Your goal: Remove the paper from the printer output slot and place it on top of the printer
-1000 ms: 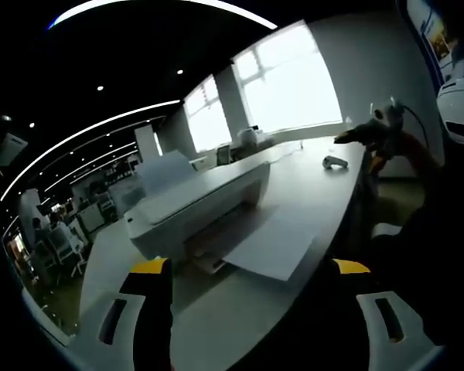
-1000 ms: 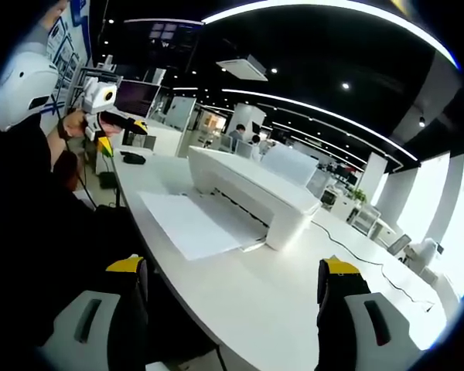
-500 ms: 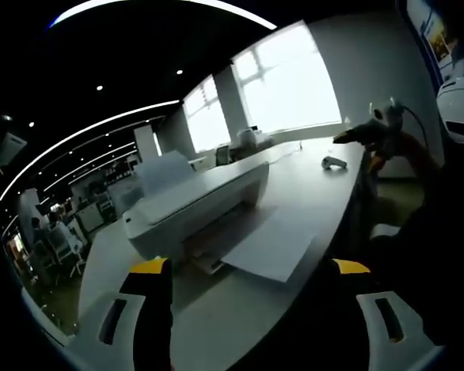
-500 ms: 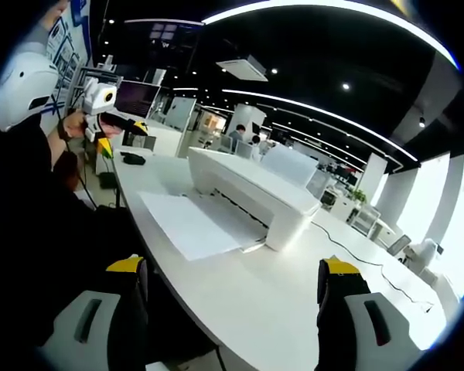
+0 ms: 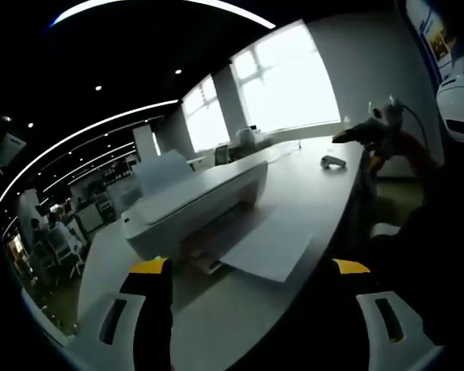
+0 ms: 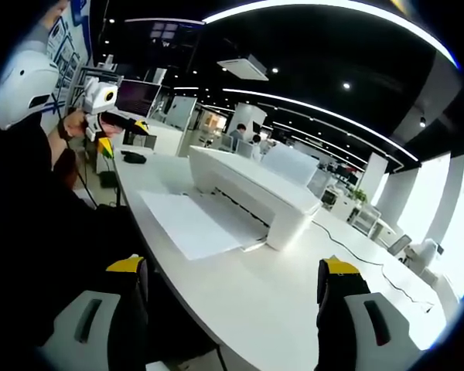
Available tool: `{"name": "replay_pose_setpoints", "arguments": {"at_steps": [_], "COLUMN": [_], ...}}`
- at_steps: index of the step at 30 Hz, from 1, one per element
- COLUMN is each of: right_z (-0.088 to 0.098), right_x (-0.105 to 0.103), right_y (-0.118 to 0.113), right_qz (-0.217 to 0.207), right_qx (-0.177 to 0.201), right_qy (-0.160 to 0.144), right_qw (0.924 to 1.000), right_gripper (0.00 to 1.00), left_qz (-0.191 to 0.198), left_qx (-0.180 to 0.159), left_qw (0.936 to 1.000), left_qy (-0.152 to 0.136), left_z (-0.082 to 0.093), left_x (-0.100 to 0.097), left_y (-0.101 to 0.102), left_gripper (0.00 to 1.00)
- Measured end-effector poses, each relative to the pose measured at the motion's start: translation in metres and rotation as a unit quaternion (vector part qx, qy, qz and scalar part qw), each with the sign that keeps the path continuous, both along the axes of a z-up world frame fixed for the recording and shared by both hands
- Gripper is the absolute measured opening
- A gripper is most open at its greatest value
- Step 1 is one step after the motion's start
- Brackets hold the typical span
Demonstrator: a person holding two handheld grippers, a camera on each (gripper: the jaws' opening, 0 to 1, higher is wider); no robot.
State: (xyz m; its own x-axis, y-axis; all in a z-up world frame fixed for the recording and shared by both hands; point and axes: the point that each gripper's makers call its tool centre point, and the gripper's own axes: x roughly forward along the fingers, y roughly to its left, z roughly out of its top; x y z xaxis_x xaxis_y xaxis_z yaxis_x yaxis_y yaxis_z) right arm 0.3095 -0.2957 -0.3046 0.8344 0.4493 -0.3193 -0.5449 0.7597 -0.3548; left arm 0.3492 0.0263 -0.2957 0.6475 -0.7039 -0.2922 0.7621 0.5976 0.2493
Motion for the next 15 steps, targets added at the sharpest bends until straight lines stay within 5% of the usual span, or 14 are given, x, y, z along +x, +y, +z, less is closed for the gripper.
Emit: {"name": "replay_pose_setpoints", "arguments": {"at_steps": [15], "right_z": [-0.0011], "right_x": [-0.0006], "right_y": [-0.001], "right_qz": [0.001], "right_qx": [0.0], "right_qy": [0.001], "right_qw": [1.0], "right_gripper": [0.86], "left_qz": [-0.004], "left_qx": [0.002], "left_qw": [1.0], "left_qy": [0.002], "left_z": [-0.003], "left_x": [-0.0001], "left_y": [-0.0034], "left_gripper": [0.85]}}
